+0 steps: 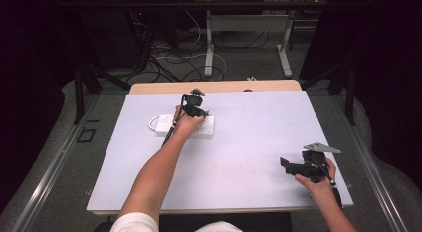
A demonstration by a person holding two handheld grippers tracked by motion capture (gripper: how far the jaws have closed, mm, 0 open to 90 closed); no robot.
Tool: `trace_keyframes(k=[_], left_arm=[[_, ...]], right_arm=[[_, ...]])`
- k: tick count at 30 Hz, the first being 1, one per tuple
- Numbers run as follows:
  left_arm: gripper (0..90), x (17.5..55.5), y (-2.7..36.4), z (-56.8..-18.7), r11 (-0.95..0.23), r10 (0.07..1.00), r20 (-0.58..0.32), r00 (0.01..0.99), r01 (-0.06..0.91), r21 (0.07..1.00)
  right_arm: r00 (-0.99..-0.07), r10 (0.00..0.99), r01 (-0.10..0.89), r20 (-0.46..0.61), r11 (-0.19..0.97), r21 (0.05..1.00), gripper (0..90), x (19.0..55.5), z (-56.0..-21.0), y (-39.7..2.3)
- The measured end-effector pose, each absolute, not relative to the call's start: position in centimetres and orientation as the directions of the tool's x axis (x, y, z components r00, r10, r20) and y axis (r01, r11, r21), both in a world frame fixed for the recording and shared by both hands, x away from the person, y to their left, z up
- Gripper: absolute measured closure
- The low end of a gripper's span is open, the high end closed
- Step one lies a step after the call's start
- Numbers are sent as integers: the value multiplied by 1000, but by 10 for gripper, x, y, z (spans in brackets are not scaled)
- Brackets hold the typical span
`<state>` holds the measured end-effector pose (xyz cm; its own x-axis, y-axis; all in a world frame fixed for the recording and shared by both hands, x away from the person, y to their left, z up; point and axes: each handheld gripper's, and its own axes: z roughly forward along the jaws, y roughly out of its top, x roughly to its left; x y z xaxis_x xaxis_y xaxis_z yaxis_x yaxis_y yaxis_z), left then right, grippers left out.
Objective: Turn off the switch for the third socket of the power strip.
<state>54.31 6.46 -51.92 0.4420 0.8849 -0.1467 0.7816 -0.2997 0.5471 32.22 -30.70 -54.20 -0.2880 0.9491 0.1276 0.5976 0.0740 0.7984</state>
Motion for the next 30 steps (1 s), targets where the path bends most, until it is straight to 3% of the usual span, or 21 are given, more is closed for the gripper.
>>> trace_keyframes(k=[30], left_arm=[[900, 538, 70, -506, -282, 883, -168, 438, 781, 557]], right_arm=[[-302, 944, 597, 134, 78, 798, 78, 323, -541, -306]])
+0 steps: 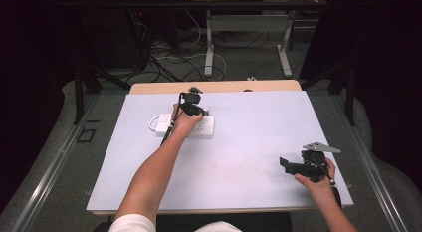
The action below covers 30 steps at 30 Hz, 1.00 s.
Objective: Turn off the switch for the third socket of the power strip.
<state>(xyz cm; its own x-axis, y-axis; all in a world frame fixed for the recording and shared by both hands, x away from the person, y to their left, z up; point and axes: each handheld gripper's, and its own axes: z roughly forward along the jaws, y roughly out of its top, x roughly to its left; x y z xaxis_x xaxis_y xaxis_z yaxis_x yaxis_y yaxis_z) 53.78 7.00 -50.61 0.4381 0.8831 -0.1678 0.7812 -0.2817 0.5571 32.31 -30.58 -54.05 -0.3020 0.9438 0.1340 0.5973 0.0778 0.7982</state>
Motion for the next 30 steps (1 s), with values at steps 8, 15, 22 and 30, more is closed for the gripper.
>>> trace_keyframes(k=[8, 15, 22, 30], left_arm=[[900, 534, 71, -498, -275, 882, -172, 439, 775, 569], [872, 530, 74, -491, -272, 878, -181, 443, 772, 574], [833, 525, 75, -485, -275, 872, -185, 454, 765, 582], [767, 519, 78, -477, -275, 862, -195, 468, 755, 595]], right_arm=[[-308, 942, 593, 135, 79, 801, 78, 323, -540, -306], [-308, 943, 587, 127, 83, 806, 79, 323, -540, -306], [-308, 943, 585, 127, 83, 807, 78, 323, -539, -307], [-312, 941, 592, 131, 85, 801, 78, 322, -538, -307]])
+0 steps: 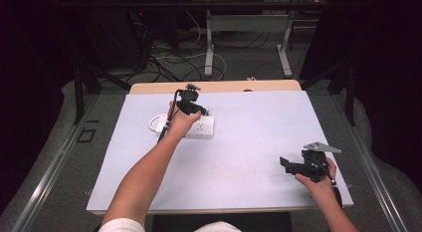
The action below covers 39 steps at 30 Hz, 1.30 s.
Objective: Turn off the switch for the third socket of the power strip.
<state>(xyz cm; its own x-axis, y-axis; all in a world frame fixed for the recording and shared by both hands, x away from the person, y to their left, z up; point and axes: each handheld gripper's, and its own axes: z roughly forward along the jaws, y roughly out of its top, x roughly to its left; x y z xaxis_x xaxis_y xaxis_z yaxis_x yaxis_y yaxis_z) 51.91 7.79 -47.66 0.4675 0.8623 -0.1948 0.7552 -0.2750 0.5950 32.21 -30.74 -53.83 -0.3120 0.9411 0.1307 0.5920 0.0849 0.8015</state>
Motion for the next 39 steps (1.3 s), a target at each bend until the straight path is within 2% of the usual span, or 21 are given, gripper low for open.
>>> trace_keyframes(k=[19, 28, 39], left_arm=[[649, 498, 78, -455, -288, 827, -210, 522, 714, 638], [582, 488, 79, -450, -310, 811, -193, 553, 685, 659], [512, 477, 83, -447, -297, 799, -214, 562, 679, 672]], right_arm=[[-304, 942, 593, 140, 72, 802, 78, 321, -537, -307], [-309, 942, 587, 131, 81, 805, 78, 321, -537, -307], [-313, 942, 583, 125, 86, 808, 78, 321, -537, -308]])
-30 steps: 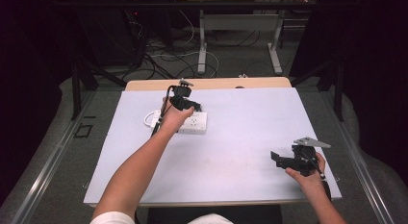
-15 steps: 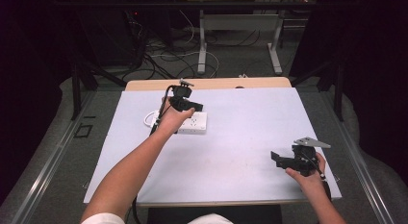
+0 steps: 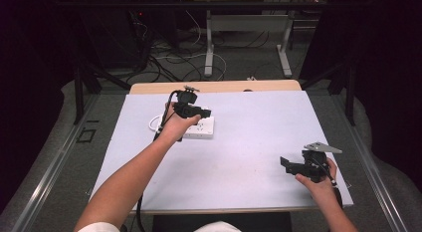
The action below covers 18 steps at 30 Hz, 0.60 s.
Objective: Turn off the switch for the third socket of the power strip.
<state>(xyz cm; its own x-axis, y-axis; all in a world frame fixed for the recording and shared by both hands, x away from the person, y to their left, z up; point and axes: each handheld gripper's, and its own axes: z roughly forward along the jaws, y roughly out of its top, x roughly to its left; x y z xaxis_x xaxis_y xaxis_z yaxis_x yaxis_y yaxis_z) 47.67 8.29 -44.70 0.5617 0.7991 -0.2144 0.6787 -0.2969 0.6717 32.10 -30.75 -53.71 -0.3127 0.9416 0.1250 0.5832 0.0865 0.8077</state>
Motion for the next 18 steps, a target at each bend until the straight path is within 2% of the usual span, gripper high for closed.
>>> trace_keyframes(k=[18], left_arm=[[363, 455, 101, -446, -337, 766, -168, 620, 611, 716]], right_arm=[[-311, 942, 587, 128, 84, 805, 78, 321, -537, -306]])
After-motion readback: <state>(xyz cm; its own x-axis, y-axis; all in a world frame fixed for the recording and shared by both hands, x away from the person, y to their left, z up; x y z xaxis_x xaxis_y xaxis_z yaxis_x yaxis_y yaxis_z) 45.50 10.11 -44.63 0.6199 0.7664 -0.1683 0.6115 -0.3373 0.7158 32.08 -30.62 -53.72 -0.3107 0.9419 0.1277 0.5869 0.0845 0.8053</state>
